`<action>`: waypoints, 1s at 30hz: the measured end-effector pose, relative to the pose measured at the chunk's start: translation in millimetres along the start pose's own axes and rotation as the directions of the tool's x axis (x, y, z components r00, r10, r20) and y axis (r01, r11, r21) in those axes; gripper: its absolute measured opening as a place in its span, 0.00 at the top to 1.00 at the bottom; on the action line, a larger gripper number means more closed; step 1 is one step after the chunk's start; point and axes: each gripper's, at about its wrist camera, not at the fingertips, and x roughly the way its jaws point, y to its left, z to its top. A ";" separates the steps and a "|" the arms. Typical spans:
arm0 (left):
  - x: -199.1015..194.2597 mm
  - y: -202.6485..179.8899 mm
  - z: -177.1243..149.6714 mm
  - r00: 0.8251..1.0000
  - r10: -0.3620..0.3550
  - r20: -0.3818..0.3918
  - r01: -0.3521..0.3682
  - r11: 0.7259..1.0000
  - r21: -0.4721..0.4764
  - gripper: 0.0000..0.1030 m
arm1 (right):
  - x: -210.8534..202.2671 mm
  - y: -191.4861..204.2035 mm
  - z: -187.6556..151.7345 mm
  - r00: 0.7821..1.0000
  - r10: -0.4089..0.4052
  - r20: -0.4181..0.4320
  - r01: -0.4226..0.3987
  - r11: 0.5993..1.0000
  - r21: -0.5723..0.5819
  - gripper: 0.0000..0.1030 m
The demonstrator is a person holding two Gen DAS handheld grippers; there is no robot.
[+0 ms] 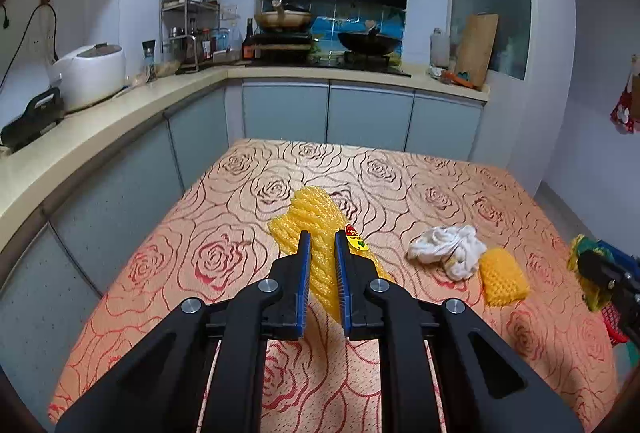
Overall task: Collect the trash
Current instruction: 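Carry the yellow net and green scrubber to the red basket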
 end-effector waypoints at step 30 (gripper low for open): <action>-36.4 -96.6 34.5 0.972 -0.185 0.148 0.162 0.975 0.153 0.89 | -75.9 -68.5 27.9 0.970 -0.161 0.181 0.146 0.985 0.092 0.65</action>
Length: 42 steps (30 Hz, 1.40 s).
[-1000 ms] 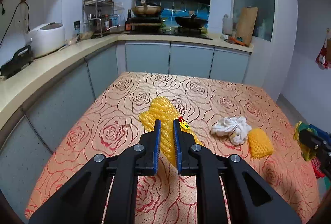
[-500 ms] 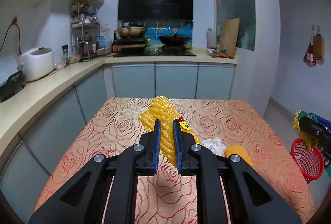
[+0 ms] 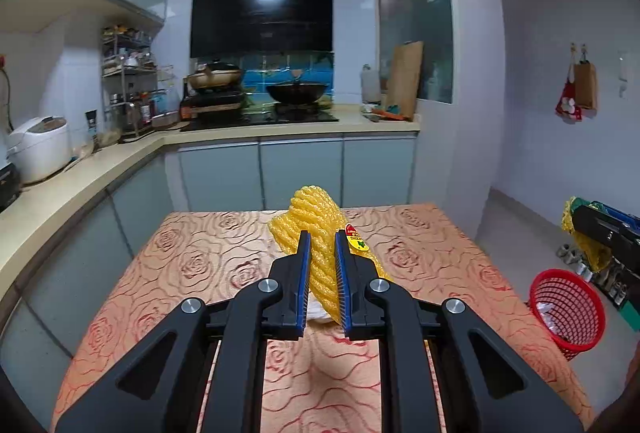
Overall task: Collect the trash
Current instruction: 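Carry the yellow net and green scrubber to the red basket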
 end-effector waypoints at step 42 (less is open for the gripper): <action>66.0 -218.6 -29.1 0.838 -0.506 -0.204 0.530 0.844 0.085 0.89 | -30.5 -171.5 -48.5 0.928 -0.364 -0.084 0.374 0.903 0.211 0.65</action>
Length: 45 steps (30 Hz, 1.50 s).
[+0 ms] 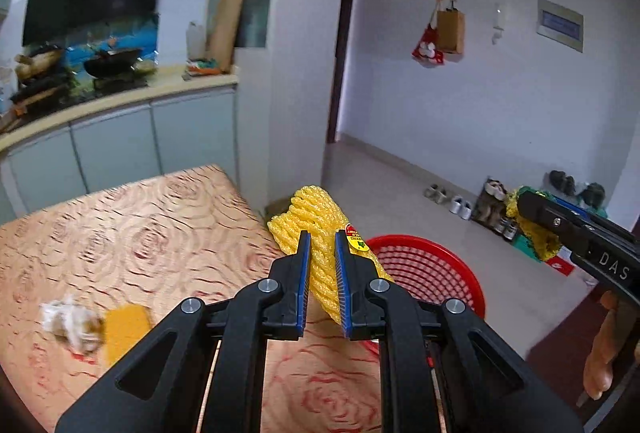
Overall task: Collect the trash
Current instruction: 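Carry the yellow net and green scrubber to the red basket, then open both tools over the red basket to drop the items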
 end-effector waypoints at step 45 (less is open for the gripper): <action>105.7 -23.6 -12.9 0.939 -0.256 -0.230 0.257 0.966 -0.028 0.59 | 94.6 -44.3 -39.0 0.971 -0.004 -0.237 0.023 0.997 0.078 0.47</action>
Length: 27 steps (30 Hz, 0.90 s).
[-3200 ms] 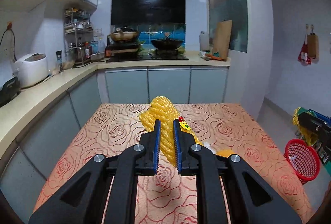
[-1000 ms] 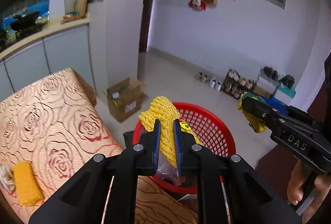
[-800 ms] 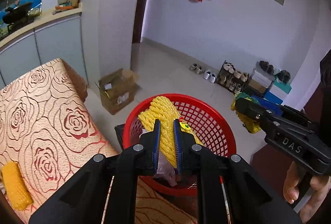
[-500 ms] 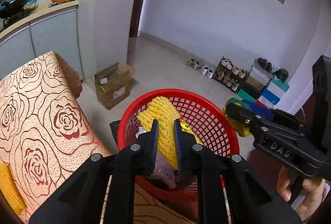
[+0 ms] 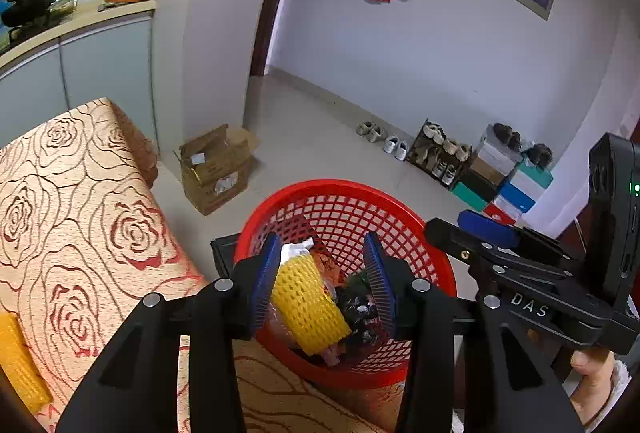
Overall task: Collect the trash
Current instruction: 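Open both tools over the red basket to drop the items, then move both tools back from the basket toward the table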
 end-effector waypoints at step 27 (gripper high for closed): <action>-93.5 7.7 -12.2 0.974 0.164 0.157 -0.163 0.986 -0.019 0.46 | -68.7 30.3 -9.9 0.989 0.033 0.144 -0.031 0.999 -0.016 0.39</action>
